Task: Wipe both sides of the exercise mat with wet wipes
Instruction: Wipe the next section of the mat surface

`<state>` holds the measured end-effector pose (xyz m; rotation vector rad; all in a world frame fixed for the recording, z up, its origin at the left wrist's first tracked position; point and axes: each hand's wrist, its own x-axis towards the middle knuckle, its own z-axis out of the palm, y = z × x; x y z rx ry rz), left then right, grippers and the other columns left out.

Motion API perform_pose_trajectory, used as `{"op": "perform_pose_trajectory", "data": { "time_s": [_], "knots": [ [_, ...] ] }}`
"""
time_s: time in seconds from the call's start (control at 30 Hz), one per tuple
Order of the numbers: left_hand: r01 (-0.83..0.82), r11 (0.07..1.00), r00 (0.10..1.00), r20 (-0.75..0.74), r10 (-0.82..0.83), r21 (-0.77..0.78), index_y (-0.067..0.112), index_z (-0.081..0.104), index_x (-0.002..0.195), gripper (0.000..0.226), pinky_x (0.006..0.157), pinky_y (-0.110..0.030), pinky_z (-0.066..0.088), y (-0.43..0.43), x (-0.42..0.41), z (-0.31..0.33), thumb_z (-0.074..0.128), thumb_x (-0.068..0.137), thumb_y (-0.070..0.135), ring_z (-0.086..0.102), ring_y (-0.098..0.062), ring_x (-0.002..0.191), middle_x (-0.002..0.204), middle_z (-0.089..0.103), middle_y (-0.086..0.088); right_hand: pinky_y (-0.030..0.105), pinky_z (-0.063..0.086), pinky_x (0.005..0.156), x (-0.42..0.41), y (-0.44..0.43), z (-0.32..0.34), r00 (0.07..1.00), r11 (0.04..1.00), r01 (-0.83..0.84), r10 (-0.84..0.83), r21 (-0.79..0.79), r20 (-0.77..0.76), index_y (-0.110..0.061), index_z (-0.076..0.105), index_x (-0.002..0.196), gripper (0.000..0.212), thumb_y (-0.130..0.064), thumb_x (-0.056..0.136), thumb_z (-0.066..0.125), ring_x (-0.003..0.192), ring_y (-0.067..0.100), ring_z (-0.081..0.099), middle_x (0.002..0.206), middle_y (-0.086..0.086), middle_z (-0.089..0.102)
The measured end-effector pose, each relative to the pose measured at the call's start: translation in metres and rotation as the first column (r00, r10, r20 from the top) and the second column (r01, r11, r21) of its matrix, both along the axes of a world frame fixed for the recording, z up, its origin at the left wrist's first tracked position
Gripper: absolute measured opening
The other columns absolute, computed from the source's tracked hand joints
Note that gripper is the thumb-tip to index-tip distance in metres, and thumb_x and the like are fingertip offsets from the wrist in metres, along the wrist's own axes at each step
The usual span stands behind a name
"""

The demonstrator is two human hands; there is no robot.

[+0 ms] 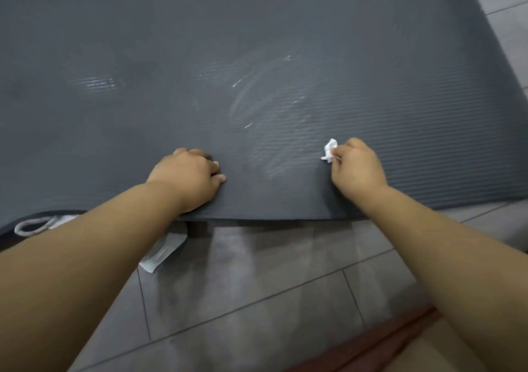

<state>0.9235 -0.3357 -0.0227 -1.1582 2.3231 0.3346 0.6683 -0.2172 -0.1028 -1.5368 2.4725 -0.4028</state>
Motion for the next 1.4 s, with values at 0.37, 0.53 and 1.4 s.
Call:
{"op": "perform_pose_trajectory", "data": {
  "time_s": [0.37, 0.53, 1.4],
  "knots": [
    [0.016, 0.999, 0.972, 0.234, -0.024, 0.039, 0.027, 0.010, 0.150, 0.066, 0.117, -0.048, 0.007, 0.035, -0.009, -0.027, 0.029, 0.094, 0.058, 0.002, -0.037, 0.143, 0.158, 0.000, -0.008, 0.038, 0.051, 0.053, 0.047, 0.047, -0.001, 0.941, 0.957, -0.286, 0.289, -0.043, 0.177, -0.006, 0.071, 0.083, 0.026, -0.018, 0.081, 0.048, 0.066, 0.036, 0.061, 0.080, 0.015, 0.058],
    [0.017, 1.000, 0.977, 0.211, -0.019, 0.008, 0.028, 0.006, 0.150, 0.066, 0.117, -0.047, 0.005, 0.037, -0.012, -0.038, 0.026, 0.095, 0.058, -0.001, -0.037, 0.143, 0.158, -0.003, -0.008, 0.041, 0.044, 0.072, 0.019, 0.052, 0.008, 0.999, 0.994, 0.016, -0.020, 0.112, 0.038, 0.001, 0.062, 0.104, 0.022, -0.008, 0.086, 0.052, 0.089, 0.040, 0.057, 0.105, 0.019, 0.053],
    [0.185, 0.981, 0.980, 0.087, -0.180, -0.052, 0.041, 0.020, 0.146, 0.060, 0.092, -0.034, 0.044, 0.039, 0.000, 0.022, 0.047, 0.093, 0.032, 0.048, -0.027, 0.116, 0.136, 0.038, -0.002, 0.027, 0.037, 0.035, 0.001, 0.059, 0.050, 0.869, 0.929, -0.329, 0.368, 0.171, -0.329, 0.003, 0.068, 0.082, 0.045, 0.005, 0.040, 0.083, 0.049, 0.032, 0.054, 0.076, 0.019, 0.061]
  ]
}}
